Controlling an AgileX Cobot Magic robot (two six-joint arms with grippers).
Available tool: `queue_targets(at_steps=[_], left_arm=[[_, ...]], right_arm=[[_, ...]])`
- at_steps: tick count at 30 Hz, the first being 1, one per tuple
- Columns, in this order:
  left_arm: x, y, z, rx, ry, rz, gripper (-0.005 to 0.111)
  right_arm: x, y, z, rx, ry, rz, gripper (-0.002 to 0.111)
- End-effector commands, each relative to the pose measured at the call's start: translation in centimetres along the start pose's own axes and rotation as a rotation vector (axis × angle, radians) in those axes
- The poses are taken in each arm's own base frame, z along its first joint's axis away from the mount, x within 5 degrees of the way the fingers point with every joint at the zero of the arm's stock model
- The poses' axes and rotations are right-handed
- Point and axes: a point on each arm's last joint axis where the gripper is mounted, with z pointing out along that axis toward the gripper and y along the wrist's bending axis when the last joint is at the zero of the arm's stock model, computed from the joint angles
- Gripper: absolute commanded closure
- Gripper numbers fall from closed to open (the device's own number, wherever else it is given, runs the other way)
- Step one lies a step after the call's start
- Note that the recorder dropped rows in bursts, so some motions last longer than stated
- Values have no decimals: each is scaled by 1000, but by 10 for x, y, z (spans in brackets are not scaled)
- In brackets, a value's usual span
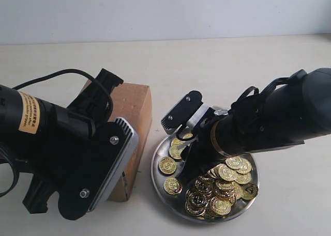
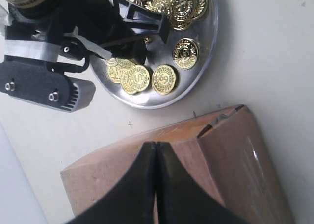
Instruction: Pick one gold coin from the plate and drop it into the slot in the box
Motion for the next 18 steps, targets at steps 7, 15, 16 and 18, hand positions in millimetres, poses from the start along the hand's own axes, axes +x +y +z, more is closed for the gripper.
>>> queue_targets(at_steps=[7,15,16,18], left_arm=[[0,-1,-1,-3,-6,-26,107],[0,-1,-1,-3,-6,-26,107],[0,-1,-1,-3,-6,-26,107],[0,-1,-1,-3,-6,-26,107]], right_arm=[[-5,1,8,4,14,30,54],[-2,-1,8,27,38,55,60],[-2,-2,8,35,45,55,60],[-1,-3,8,41,51,61,60]])
